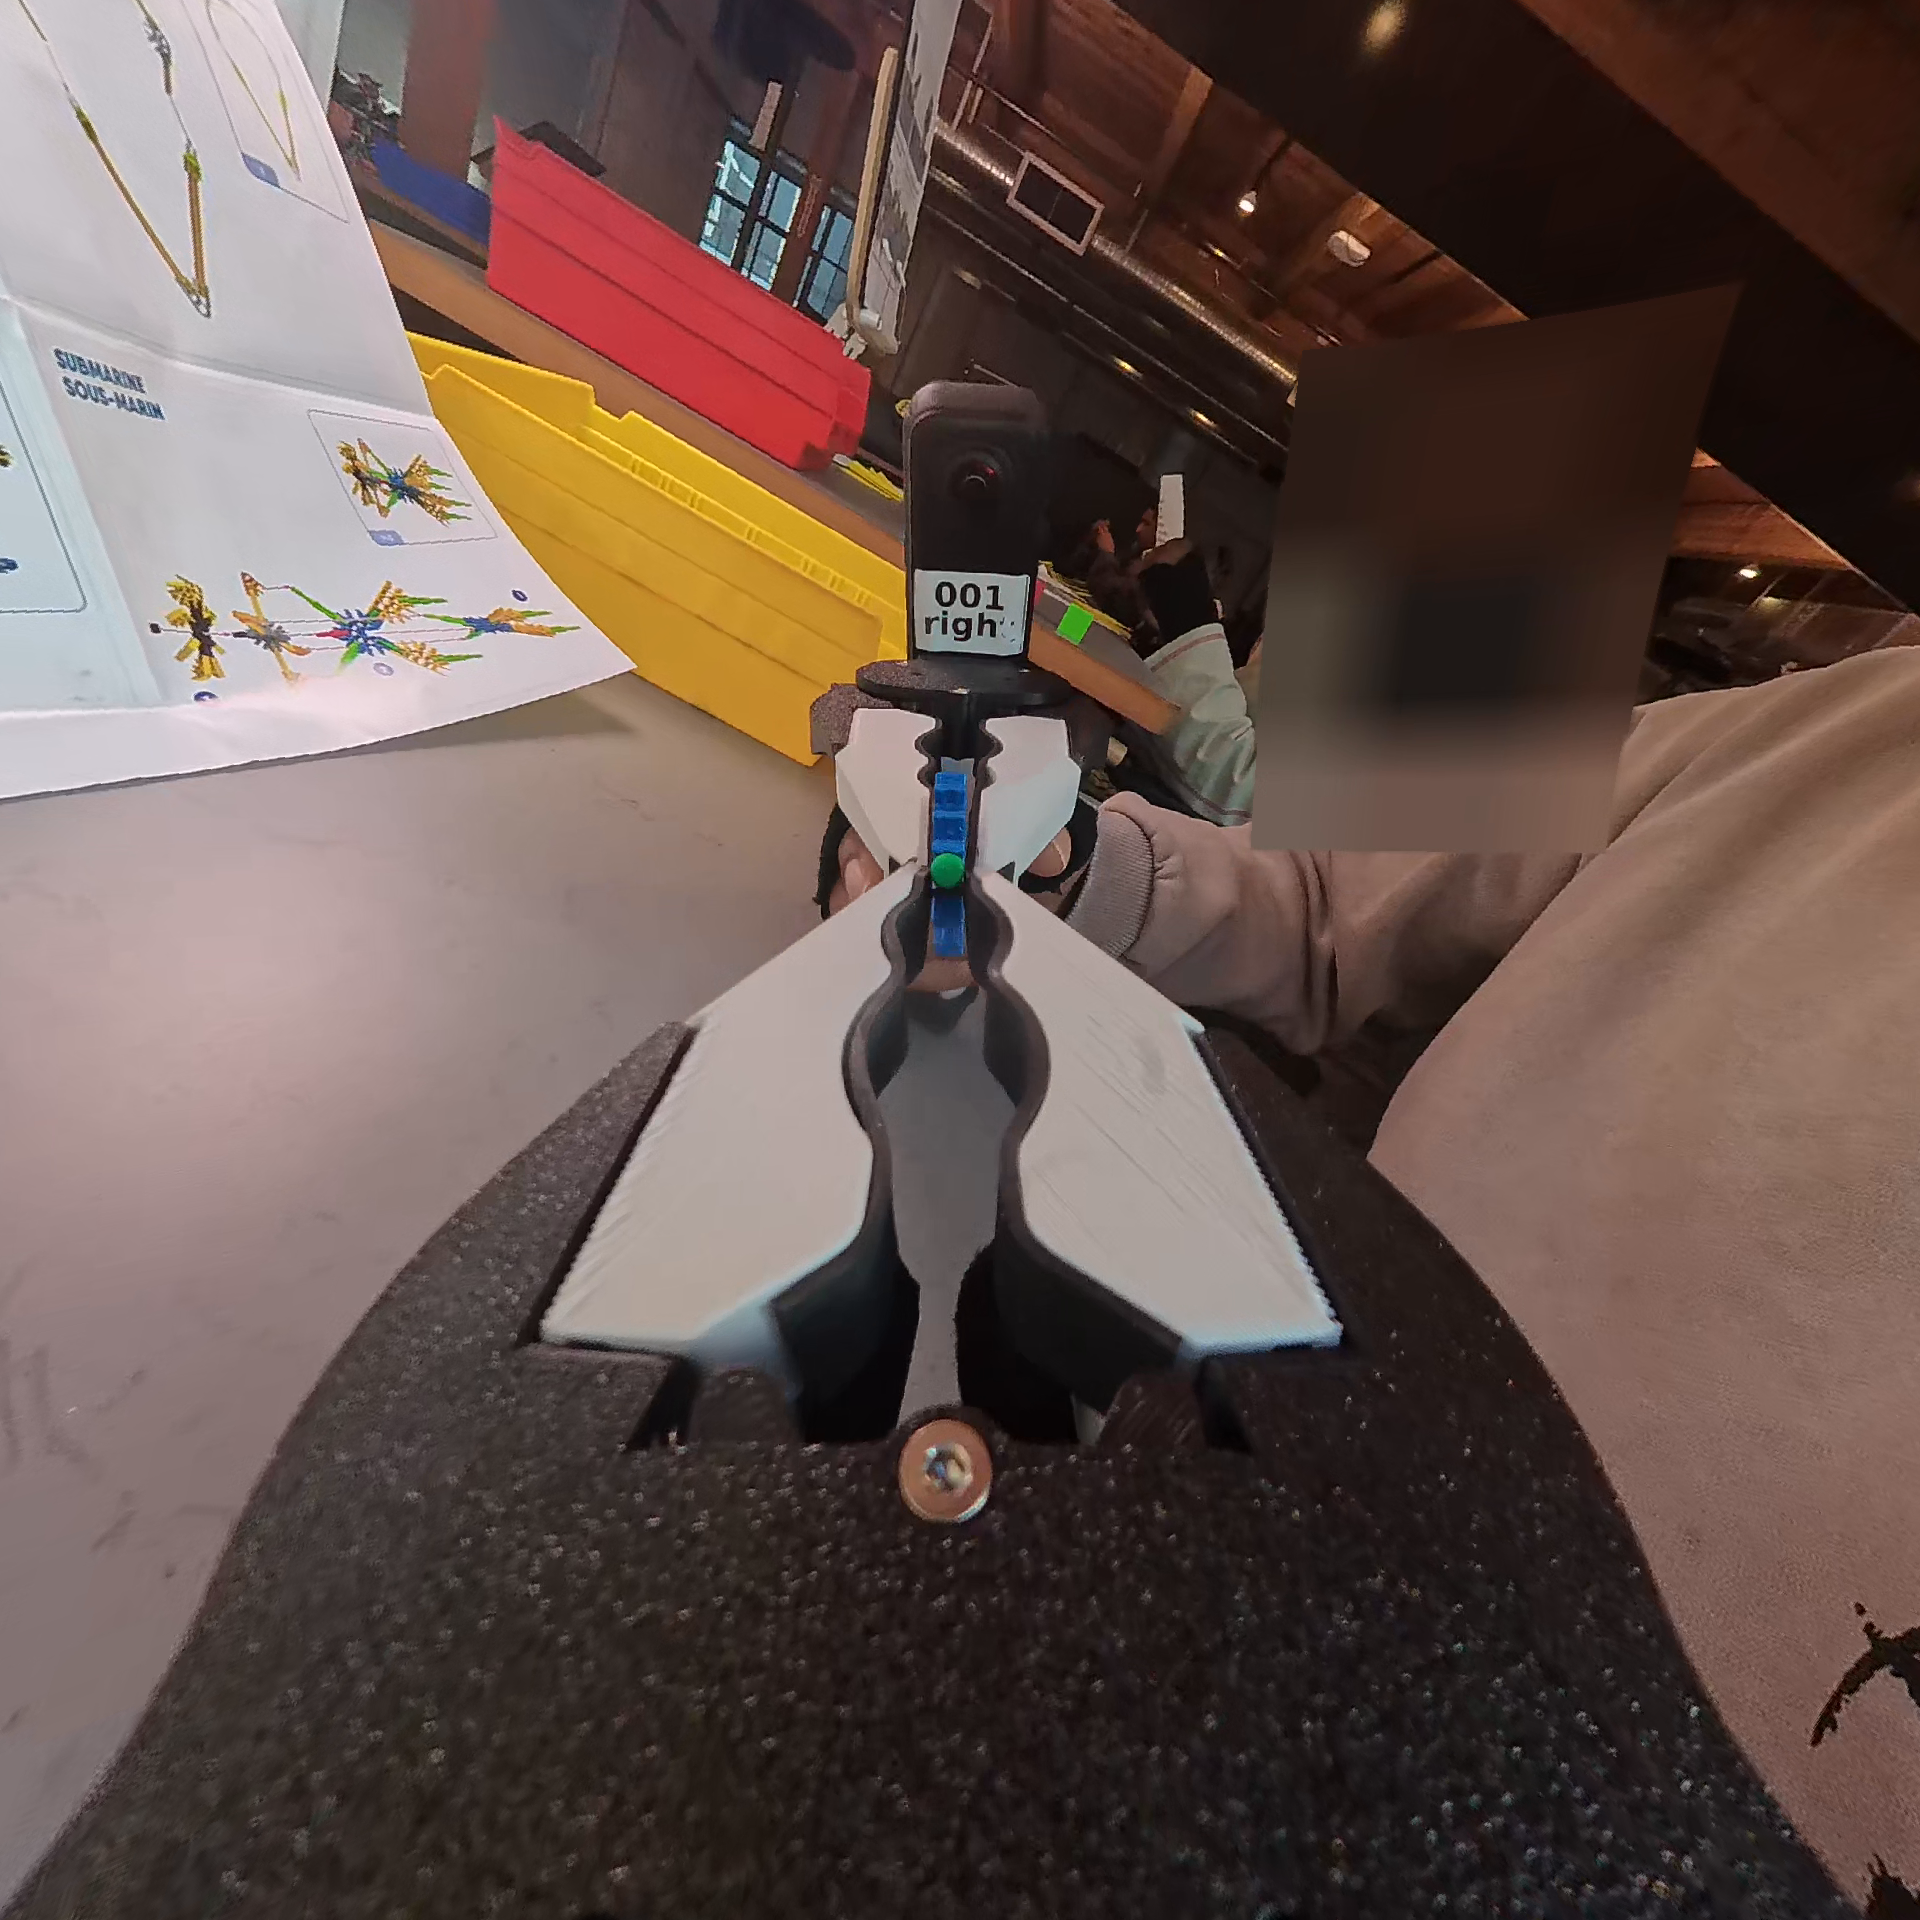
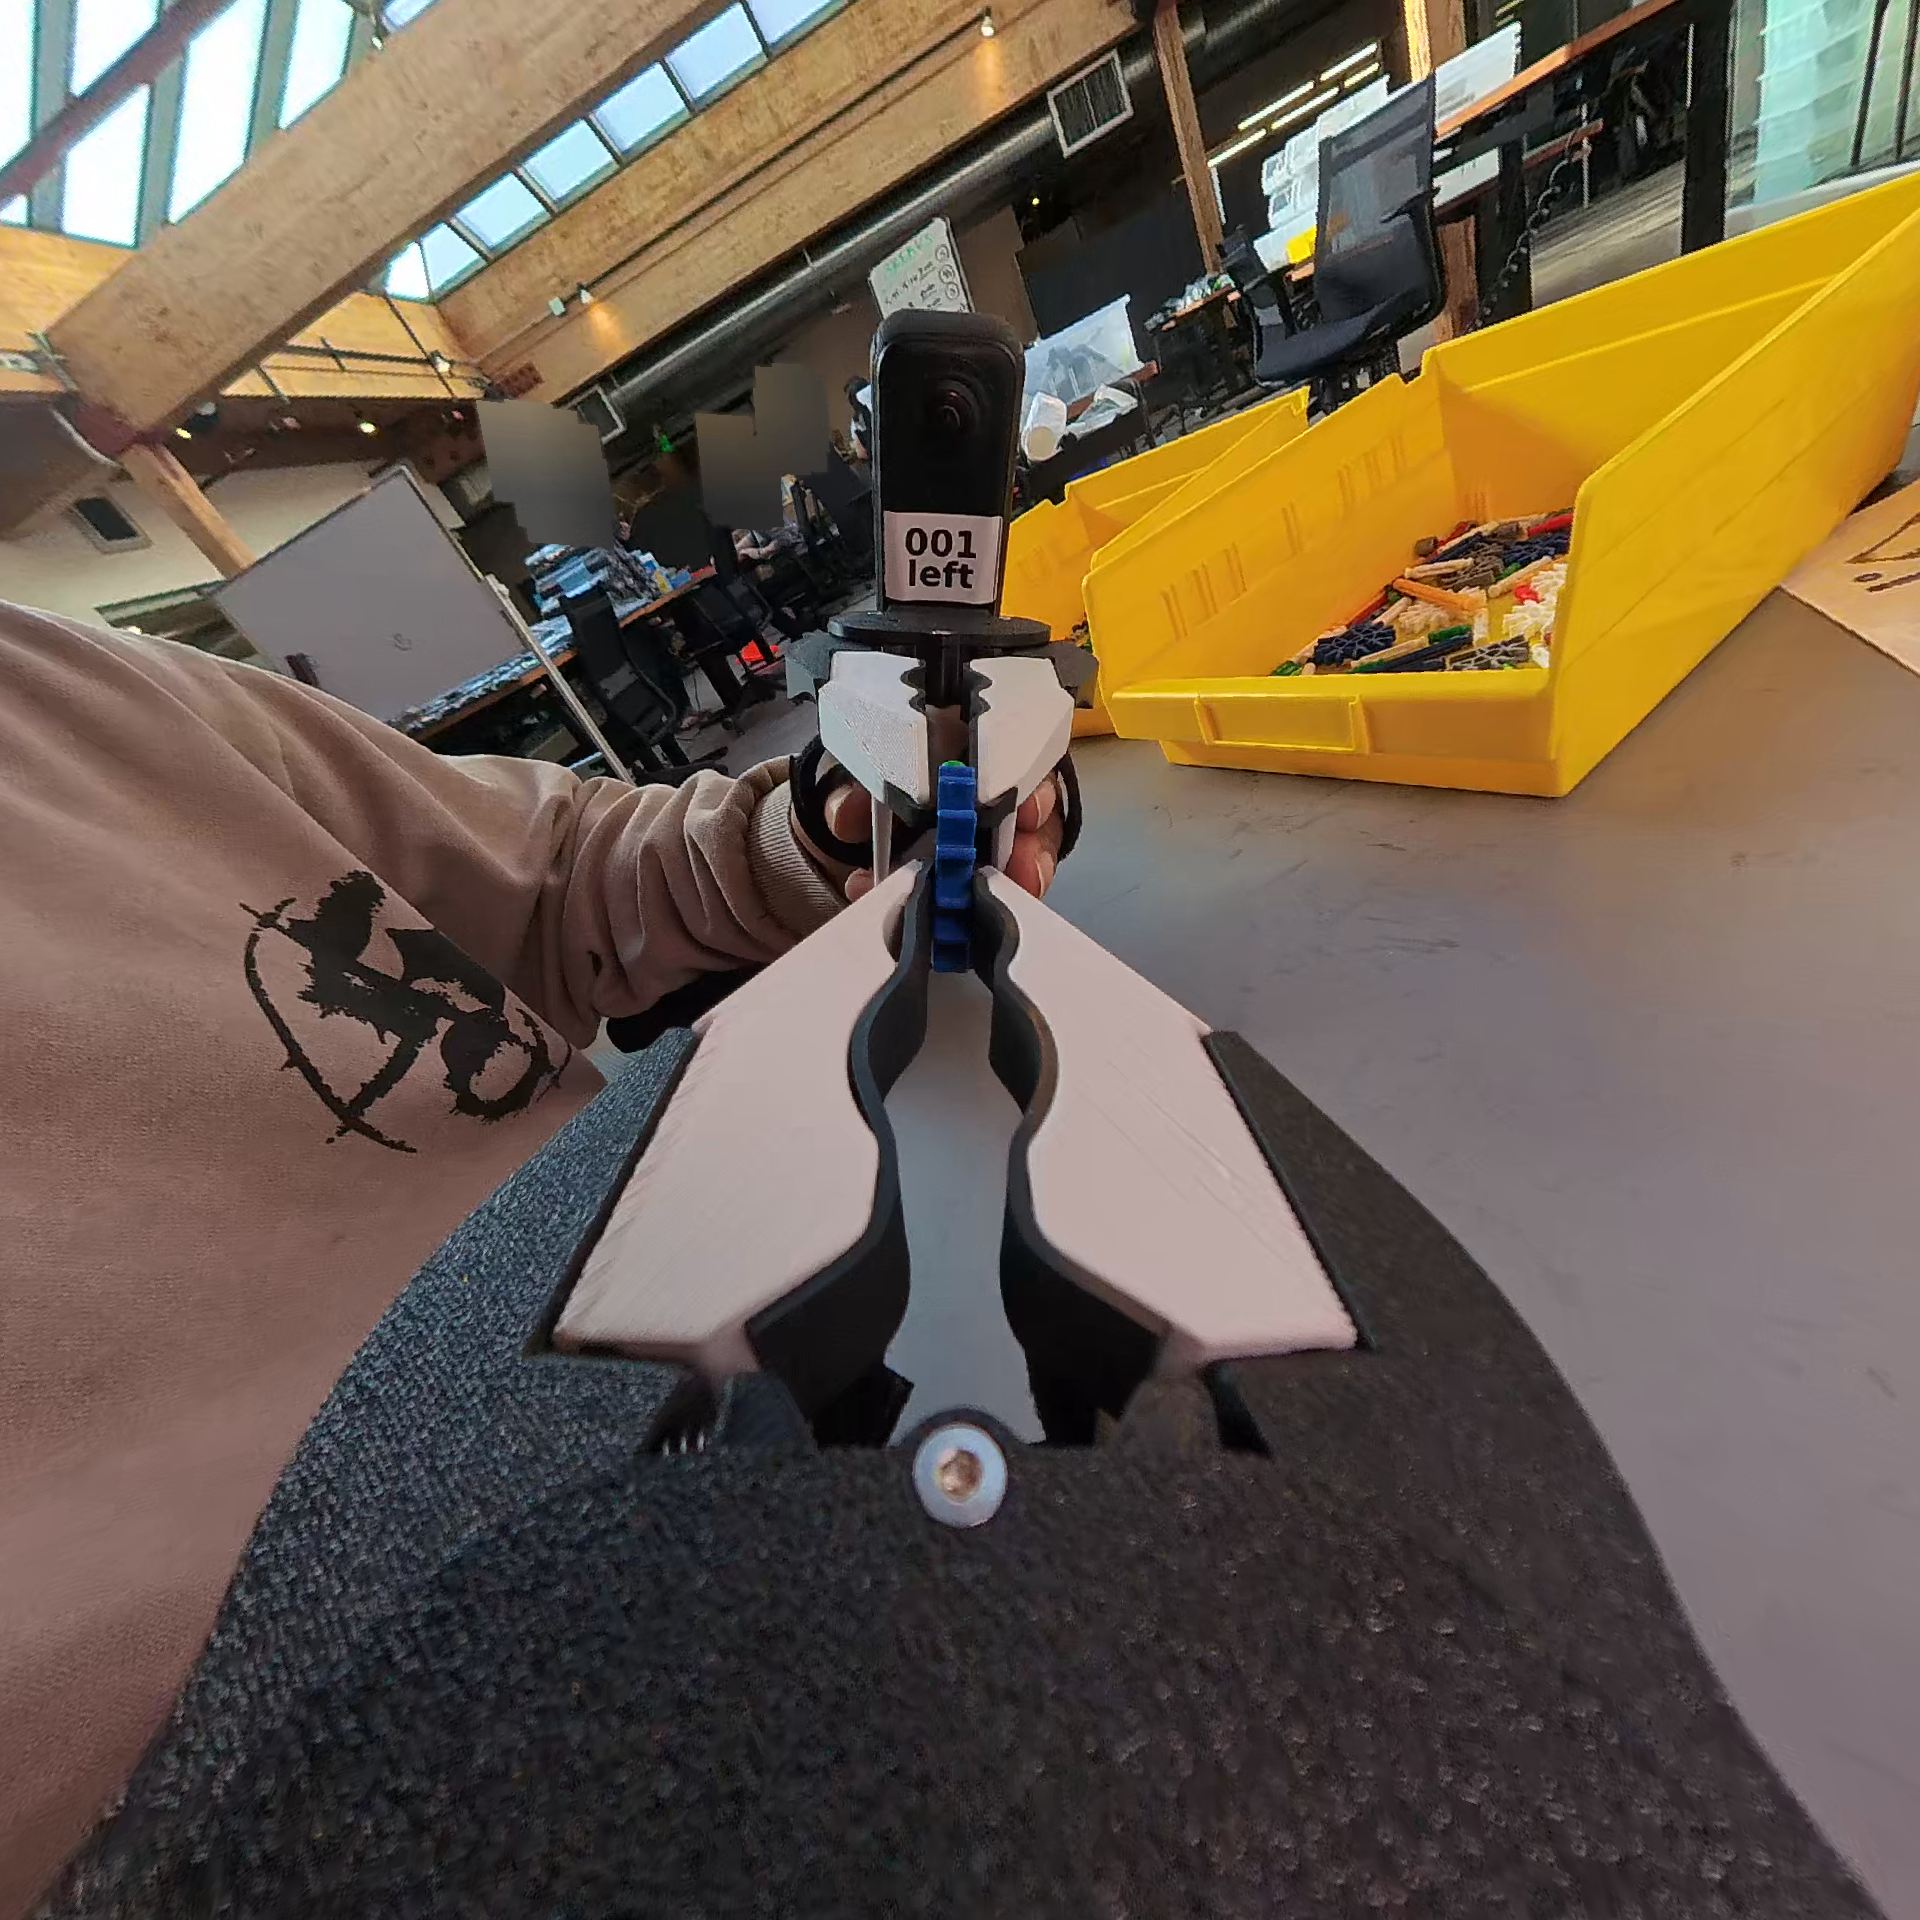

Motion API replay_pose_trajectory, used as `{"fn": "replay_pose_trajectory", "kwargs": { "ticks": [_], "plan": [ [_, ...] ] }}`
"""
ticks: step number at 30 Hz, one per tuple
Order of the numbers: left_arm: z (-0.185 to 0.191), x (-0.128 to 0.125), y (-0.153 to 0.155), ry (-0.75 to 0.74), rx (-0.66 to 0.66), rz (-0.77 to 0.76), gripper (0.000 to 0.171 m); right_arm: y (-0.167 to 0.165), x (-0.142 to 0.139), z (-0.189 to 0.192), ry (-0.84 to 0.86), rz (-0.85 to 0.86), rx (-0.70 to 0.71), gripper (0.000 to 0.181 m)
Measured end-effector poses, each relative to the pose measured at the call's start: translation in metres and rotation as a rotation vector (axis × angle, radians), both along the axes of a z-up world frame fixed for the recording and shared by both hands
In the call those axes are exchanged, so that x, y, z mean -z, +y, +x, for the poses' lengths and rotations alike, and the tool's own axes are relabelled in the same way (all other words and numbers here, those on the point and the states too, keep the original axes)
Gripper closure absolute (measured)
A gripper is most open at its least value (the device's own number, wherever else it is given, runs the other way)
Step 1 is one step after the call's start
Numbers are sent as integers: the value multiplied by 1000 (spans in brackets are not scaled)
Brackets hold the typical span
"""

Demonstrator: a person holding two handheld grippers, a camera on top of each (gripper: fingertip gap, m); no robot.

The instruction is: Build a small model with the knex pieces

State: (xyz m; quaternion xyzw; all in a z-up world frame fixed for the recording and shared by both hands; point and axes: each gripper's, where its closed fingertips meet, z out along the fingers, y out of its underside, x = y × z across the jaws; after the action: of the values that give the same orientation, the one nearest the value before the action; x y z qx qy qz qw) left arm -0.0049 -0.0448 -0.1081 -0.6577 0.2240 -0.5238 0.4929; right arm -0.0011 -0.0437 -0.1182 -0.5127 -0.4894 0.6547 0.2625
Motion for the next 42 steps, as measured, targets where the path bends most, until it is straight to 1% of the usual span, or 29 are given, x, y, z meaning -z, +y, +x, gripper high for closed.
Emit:
{"fn": "replay_pose_trajectory", "kwargs": {
  "ticks": [4, 8, 11, 17, 23, 35, 38, 42],
  "plan": [
    [0, 1, -1, -2, 7, -7, 166, 0, 2, 0, -19, 39, 5, 178],
    [0, 2, 0, 0, 7, -11, 162, 0, 6, 1, -38, 70, 13, 177],
    [2, 6, 0, 26, 8, -13, 166, 2, 3, 1, -23, 47, 12, 178],
    [-1, 1, 1, -33, 11, -28, 164, 1, 4, 2, -32, 64, 14, 178],
    [3, 5, 0, 3, 16, -24, 166, -2, 7, 1, -41, 65, 4, 178],
    [5, -7, -8, -104, 73, -35, 166, -9, -8, 1, 72, 13, -7, 176],
    [7, -8, -14, -95, 115, -40, 165, -13, -10, 3, 69, 20, -41, 177],
    [7, -8, -16, -86, 117, -36, 164, -14, -8, 4, 56, 48, -43, 178]
  ]
}}
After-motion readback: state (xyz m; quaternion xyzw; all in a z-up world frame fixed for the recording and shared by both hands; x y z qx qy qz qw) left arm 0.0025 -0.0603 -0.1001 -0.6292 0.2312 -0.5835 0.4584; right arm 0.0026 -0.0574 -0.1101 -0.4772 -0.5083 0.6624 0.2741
